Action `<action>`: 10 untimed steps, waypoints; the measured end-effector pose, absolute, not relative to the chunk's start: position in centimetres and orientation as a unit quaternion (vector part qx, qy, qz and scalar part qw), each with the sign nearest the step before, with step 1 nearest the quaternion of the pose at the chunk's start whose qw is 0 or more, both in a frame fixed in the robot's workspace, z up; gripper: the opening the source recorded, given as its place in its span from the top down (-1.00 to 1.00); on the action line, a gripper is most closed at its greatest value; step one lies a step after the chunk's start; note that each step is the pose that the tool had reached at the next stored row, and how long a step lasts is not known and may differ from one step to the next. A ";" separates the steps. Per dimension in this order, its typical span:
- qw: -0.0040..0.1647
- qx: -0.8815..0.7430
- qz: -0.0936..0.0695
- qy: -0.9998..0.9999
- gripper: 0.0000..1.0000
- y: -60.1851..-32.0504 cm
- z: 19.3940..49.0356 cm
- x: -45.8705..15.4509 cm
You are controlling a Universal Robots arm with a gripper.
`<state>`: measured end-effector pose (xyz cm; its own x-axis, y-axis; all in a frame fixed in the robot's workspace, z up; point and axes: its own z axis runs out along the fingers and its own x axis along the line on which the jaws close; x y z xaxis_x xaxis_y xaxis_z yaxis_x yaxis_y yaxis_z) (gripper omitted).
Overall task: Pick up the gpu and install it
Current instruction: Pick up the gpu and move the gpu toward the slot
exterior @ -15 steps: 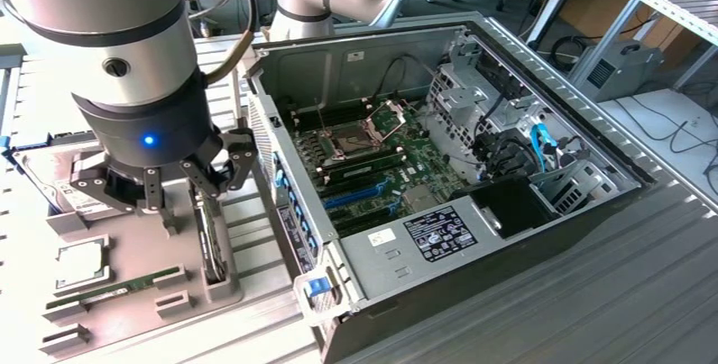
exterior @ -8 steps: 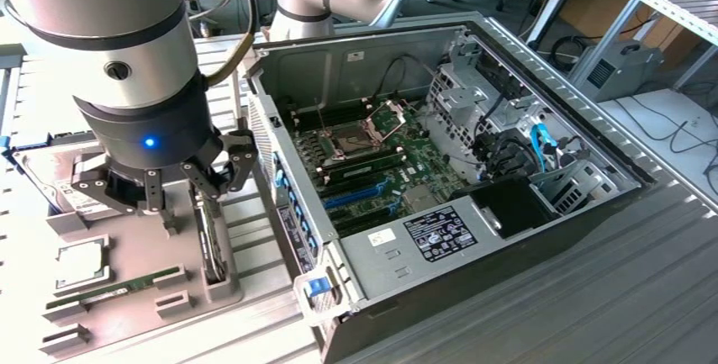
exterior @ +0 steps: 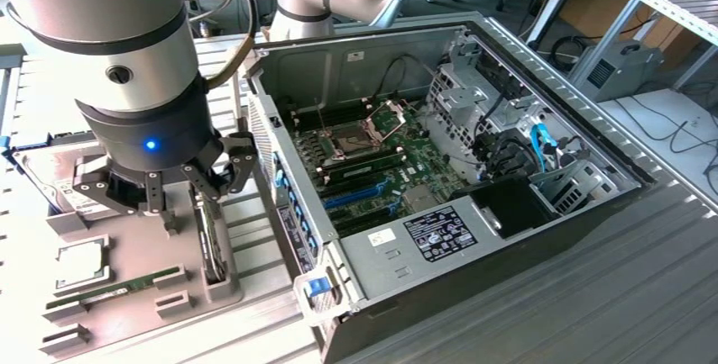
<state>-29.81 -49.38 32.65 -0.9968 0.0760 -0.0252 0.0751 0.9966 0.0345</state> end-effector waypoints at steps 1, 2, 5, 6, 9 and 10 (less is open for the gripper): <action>0.013 0.038 0.017 0.999 0.04 -49.4 32.6 -29.8; 0.013 0.038 0.017 0.999 0.04 -49.4 32.6 -29.8; 0.013 0.038 0.017 0.999 0.04 -49.4 32.5 -29.8; 0.013 0.038 0.017 0.999 0.04 -49.4 32.5 -29.8; 0.013 0.038 0.017 0.999 0.04 -49.4 32.4 -29.8; 0.013 0.038 0.017 0.999 0.04 -49.4 32.3 -29.8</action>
